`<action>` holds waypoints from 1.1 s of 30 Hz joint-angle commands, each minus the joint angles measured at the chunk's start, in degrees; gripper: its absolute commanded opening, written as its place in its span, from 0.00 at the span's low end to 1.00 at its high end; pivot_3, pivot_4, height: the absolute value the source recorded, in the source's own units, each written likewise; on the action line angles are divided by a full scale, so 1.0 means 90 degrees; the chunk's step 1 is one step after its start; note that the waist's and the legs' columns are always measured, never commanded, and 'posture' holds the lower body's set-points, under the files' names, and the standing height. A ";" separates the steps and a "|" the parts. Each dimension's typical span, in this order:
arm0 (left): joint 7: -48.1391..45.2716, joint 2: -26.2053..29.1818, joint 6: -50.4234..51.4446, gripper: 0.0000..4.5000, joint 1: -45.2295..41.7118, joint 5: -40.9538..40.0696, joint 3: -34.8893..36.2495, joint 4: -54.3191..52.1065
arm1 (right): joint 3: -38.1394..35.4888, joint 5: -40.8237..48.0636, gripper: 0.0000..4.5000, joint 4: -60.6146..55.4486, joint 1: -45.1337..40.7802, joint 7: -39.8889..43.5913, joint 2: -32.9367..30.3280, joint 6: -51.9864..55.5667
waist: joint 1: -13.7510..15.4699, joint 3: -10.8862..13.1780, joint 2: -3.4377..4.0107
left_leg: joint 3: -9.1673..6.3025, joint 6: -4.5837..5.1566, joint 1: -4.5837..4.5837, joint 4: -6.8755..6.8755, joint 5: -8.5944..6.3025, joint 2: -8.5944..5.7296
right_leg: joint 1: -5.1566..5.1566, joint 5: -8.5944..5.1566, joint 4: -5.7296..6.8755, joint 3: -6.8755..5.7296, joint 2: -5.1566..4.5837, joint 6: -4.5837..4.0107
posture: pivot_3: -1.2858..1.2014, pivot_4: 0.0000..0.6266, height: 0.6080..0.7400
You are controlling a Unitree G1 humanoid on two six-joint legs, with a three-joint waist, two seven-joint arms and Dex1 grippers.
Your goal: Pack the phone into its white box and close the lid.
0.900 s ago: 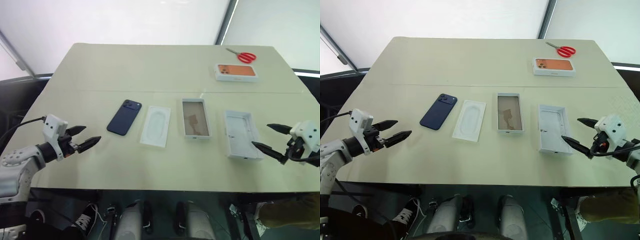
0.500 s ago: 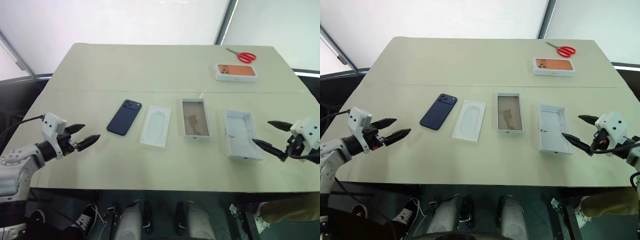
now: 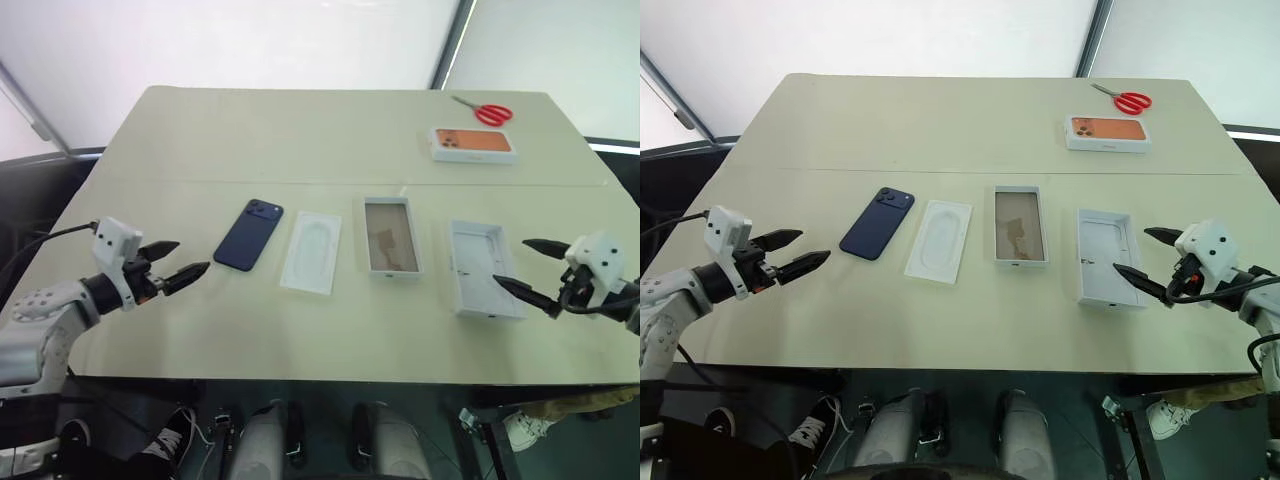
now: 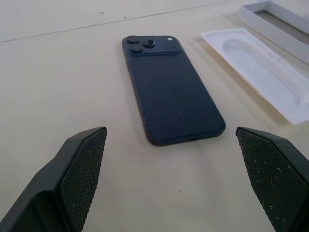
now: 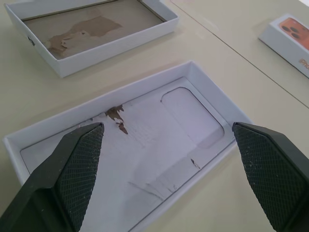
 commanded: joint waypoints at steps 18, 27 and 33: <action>0.1582 -0.1768 0.3550 1.00 -0.1331 -0.2460 -0.0235 -0.0318 | 0.1678 -0.0073 0.99 -0.1764 -0.1318 -0.0353 0.0873 0.0968 | 0.0018 0.0002 -0.0008 | -0.0001 0.0020 -0.0001 0.0014 0.0013 -0.0001 | 0.0014 0.0013 0.0006 -0.0002 0.0024 0.0028 | 0.52 0.24 0.98; 0.2309 -0.2231 0.4596 1.00 -0.1492 -0.2876 -0.0073 0.0294 | 0.1775 -0.0173 0.99 -0.1724 -0.1373 -0.0539 0.0976 0.0926 | 0.0010 0.0002 -0.0010 | -0.0002 0.0019 0.0002 0.0017 0.0014 0.0000 | 0.0016 0.0013 0.0010 -0.0002 0.0033 0.0027 | 0.52 0.24 0.98; 0.2413 -0.2342 0.4709 1.00 -0.1405 -0.2863 -0.0062 0.0411 | 0.1825 -0.0258 0.99 -0.1728 -0.1406 -0.0621 0.1066 0.0891 | 0.0008 0.0001 -0.0010 | -0.0002 0.0018 0.0002 0.0017 0.0014 0.0000 | 0.0016 0.0013 0.0010 -0.0001 0.0032 0.0027 | 0.52 0.24 0.98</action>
